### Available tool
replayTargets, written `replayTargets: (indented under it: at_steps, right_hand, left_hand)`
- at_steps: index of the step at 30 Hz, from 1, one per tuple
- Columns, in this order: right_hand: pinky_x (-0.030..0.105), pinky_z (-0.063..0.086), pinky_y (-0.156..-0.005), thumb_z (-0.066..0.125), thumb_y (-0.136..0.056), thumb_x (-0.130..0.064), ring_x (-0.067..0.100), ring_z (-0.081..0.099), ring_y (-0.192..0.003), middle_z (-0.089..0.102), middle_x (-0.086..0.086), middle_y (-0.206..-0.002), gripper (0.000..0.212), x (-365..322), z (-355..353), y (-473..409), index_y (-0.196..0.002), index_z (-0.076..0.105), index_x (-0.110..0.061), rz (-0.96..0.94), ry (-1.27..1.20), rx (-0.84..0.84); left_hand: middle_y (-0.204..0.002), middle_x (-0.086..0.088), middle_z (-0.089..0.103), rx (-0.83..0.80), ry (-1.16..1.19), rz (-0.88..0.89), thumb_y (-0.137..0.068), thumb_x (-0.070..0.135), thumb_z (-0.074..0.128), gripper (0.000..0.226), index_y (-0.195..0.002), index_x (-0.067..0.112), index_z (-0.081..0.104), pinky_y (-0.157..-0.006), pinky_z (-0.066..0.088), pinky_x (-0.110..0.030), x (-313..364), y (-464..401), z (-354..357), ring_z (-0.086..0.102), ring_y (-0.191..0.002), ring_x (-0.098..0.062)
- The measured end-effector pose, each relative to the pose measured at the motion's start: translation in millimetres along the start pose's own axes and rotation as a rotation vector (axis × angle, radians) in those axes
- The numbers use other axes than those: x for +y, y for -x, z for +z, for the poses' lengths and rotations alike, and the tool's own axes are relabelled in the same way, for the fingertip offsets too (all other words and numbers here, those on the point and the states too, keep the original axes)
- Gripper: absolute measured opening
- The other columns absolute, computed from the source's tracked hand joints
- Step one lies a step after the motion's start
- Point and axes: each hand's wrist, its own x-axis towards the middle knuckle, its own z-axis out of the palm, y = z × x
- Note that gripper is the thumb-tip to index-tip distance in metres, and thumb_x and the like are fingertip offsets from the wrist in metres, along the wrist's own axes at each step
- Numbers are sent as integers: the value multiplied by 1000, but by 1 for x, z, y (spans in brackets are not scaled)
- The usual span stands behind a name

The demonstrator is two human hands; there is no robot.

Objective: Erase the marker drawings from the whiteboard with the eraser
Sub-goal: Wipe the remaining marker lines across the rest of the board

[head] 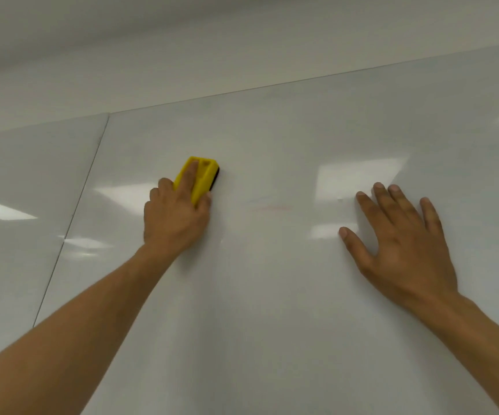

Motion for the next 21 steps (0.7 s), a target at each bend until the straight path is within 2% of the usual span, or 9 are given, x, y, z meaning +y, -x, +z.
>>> replayTargets:
  at_steps: [2, 7, 10, 13, 17, 18, 19, 21]
  right_hand:
    - [49, 6, -123, 22, -94, -64, 21, 19, -151, 29, 7, -161, 74, 0, 1, 0, -152, 36, -20, -6, -2, 5]
    - [49, 6, -124, 22, -94, -63, 21, 18, -152, 27, 7, -162, 74, -1, 2, 1, -153, 34, -20, 3, -4, 5]
    - [49, 6, -124, 23, -93, -63, 21, 18, -152, 27, 7, -162, 75, -1, 1, 0, -153, 35, -19, 6, -10, 3]
    - [47, 3, -124, 20, -93, -64, 19, 15, -152, 25, 6, -163, 76, -2, 0, 0, -154, 33, -21, 11, -6, -10]
    - [46, 2, -125, 18, -93, -65, 17, 13, -153, 24, 4, -163, 76, 0, -1, 0, -154, 32, -23, 4, -16, -13]
    - [46, 2, -125, 18, -93, -65, 17, 13, -153, 24, 4, -163, 76, 0, -1, 1, -154, 32, -23, 5, -20, -11]
    - [46, 2, -125, 18, -93, -65, 17, 13, -153, 24, 4, -163, 75, 0, -1, 1, -154, 31, -23, 6, -22, -12]
    - [46, 2, -125, 19, -93, -64, 17, 13, -153, 24, 4, -163, 75, 0, -1, 1, -154, 32, -22, 4, -23, -13]
  left_hand:
    - [-115, -20, 46, -15, -4, 71, -98, 50, 45, 64, -155, 37, 18, -90, 41, -47, 10, 5, 0, 48, -106, -40]
    - [-103, -11, 51, -83, -9, 584, -93, 55, 36, 62, -151, 36, 31, -75, 44, -41, 37, 69, -1, 50, -85, -34]
    - [-104, -9, 52, -94, -17, 701, -92, 54, 36, 60, -149, 36, 33, -72, 44, -40, 43, 76, 0, 50, -83, -32]
    - [-109, -14, 53, -63, -54, 663, -91, 58, 32, 63, -151, 37, 32, -76, 44, -42, 40, 45, 0, 52, -89, -36]
    - [-113, -16, 47, -60, 18, 241, -96, 52, 46, 62, -153, 43, 21, -89, 39, -44, 42, -7, 2, 47, -105, -38]
    - [-113, -16, 46, -62, 36, 191, -96, 50, 47, 63, -153, 44, 20, -91, 38, -44, 44, -9, 3, 47, -106, -38]
    - [-113, -16, 47, -54, 30, 199, -97, 51, 46, 62, -153, 44, 20, -90, 39, -45, 47, -6, 3, 47, -106, -39]
    - [-110, -15, 48, -43, -5, 352, -94, 55, 38, 62, -153, 42, 23, -86, 40, -43, 52, 15, 4, 48, -101, -38]
